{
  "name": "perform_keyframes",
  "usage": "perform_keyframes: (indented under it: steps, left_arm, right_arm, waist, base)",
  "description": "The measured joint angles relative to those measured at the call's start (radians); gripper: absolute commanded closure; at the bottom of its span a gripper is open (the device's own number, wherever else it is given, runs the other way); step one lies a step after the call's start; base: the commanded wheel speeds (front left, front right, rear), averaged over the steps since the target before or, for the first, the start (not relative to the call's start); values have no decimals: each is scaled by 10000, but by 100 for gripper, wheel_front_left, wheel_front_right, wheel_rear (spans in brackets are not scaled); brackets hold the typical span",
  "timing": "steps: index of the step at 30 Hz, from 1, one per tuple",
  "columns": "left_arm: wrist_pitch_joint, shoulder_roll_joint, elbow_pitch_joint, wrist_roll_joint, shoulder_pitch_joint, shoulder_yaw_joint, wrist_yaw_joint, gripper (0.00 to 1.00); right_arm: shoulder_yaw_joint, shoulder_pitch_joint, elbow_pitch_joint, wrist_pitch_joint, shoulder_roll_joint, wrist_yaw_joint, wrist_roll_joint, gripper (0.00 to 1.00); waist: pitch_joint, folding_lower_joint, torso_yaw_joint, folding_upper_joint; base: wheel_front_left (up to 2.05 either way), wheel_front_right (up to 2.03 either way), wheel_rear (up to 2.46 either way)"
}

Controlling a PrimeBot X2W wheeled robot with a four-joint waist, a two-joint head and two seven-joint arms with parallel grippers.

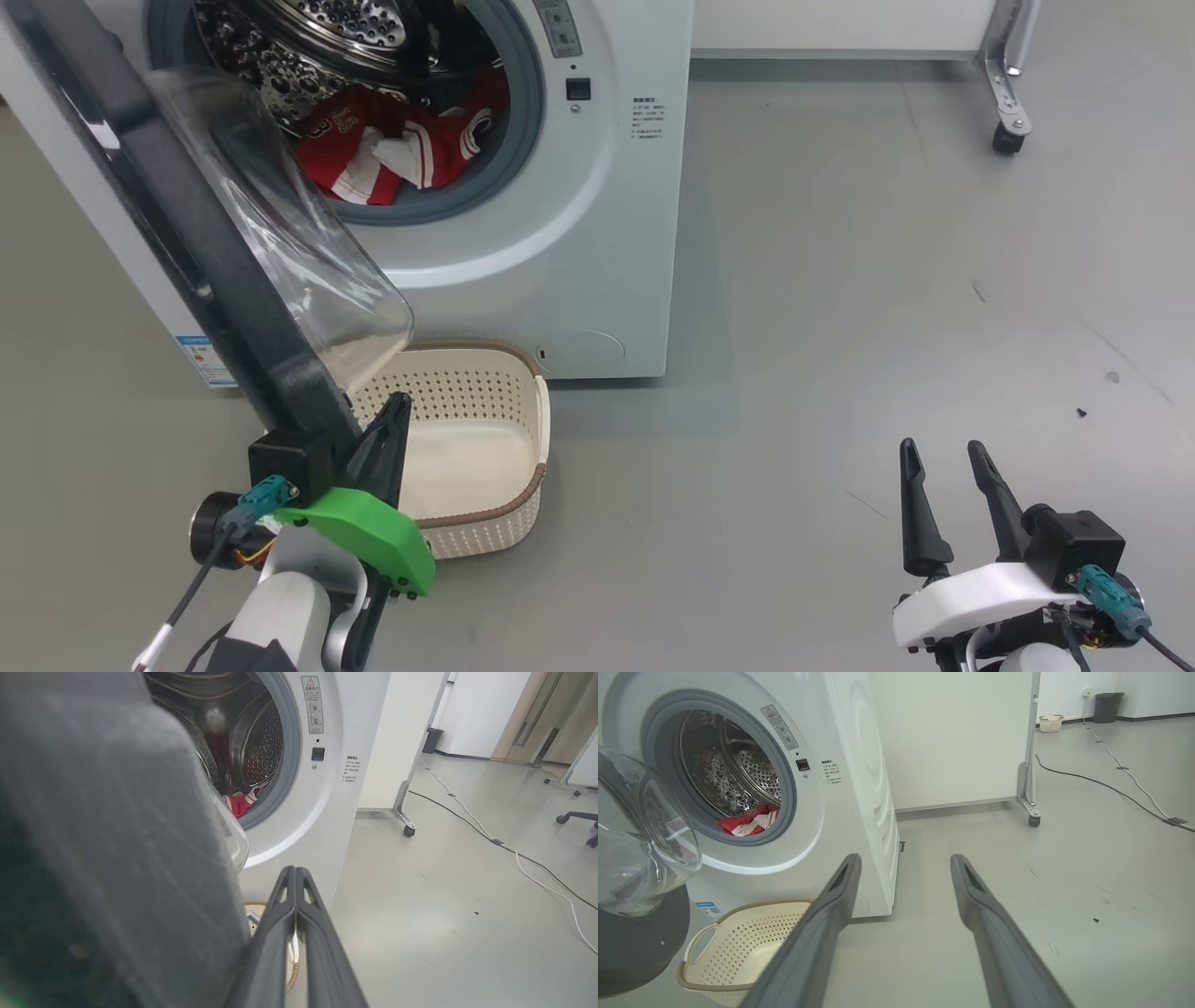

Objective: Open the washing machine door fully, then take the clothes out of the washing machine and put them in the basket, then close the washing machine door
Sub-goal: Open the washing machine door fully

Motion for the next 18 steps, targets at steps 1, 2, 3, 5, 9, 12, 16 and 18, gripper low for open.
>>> perform_keyframes:
  steps: [1,2,3,5,9,12,16,18]
  left_arm:
    - [-4,-2,19,0,-3,-21,-2,100]
    - [-10,-6,42,0,-7,-75,-17,100]
    - [-33,-6,50,0,-10,-115,-38,100]
    - [-107,-8,73,0,-13,-167,-94,100]
    - [-194,-42,146,0,-20,-236,-100,100]
    - [-290,-56,238,-23,-22,-240,-100,100]
    - [-364,-52,351,-77,-27,-217,-98,100]
    - [-431,-52,399,-102,-29,-205,-98,100]
  right_arm:
    - [-4,17,0,0,2,0,0,0]
    - [-6,19,0,0,6,6,0,0]
    - [-8,19,0,0,10,17,-2,0]
    - [-15,19,-2,0,13,69,-17,0]
    - [-25,19,-2,0,25,73,-44,0]
    - [-42,19,0,0,38,75,-59,0]
    - [-40,20,33,0,42,102,-81,0]
    - [-38,20,61,0,44,104,-102,0]
  waist:
    - [0,0,73,0]
    - [4,0,228,0]
    - [8,0,307,0]
    - [23,0,474,0]
    - [53,0,819,0]
    - [66,0,1085,0]
    - [74,0,1437,0]
    - [75,0,1607,0]
  base:
    - [0,0,0]
    - [0,0,0]
    - [0,0,0]
    - [0,0,0]
    - [0,0,0]
    - [0,0,0]
    - [0,0,0]
    - [0,0,0]
